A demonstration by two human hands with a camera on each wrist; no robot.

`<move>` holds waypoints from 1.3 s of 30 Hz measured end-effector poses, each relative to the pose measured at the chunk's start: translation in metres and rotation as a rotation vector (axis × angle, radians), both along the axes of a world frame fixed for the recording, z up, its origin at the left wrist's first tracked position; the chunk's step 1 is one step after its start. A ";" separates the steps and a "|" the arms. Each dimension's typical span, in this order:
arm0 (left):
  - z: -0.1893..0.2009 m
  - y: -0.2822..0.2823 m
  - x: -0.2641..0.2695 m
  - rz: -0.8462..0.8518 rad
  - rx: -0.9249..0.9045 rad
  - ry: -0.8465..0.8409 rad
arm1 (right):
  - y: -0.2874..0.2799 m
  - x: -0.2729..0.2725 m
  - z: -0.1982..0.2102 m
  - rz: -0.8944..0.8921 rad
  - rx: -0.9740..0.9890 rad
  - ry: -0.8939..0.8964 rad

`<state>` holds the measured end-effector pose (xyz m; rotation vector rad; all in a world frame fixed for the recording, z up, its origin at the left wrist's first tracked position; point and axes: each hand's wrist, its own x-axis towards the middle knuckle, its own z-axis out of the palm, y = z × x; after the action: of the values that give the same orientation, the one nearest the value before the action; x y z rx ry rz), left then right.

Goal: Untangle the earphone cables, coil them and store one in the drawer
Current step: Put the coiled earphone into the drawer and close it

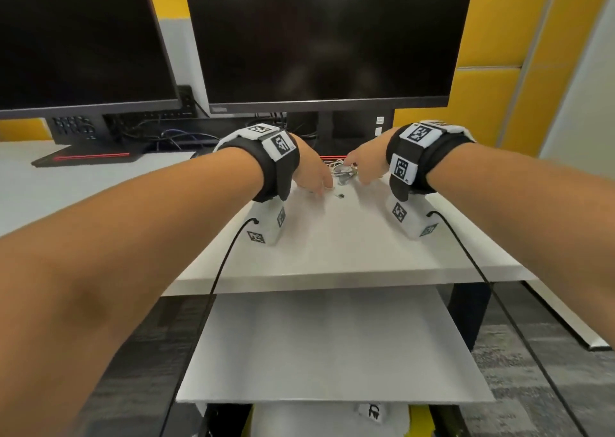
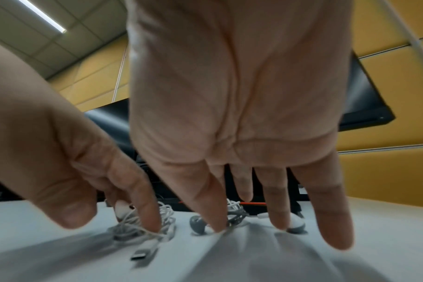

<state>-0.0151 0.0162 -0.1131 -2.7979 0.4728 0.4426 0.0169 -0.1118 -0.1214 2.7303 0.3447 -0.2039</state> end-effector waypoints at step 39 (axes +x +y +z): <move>-0.025 0.038 -0.210 -0.022 -0.605 0.219 | -0.009 -0.242 -0.021 0.095 0.405 0.476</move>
<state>-0.2250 0.0537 -0.1379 -3.3275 0.7985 0.7052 -0.2254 -0.1204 -0.1423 3.0225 0.7118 -0.8465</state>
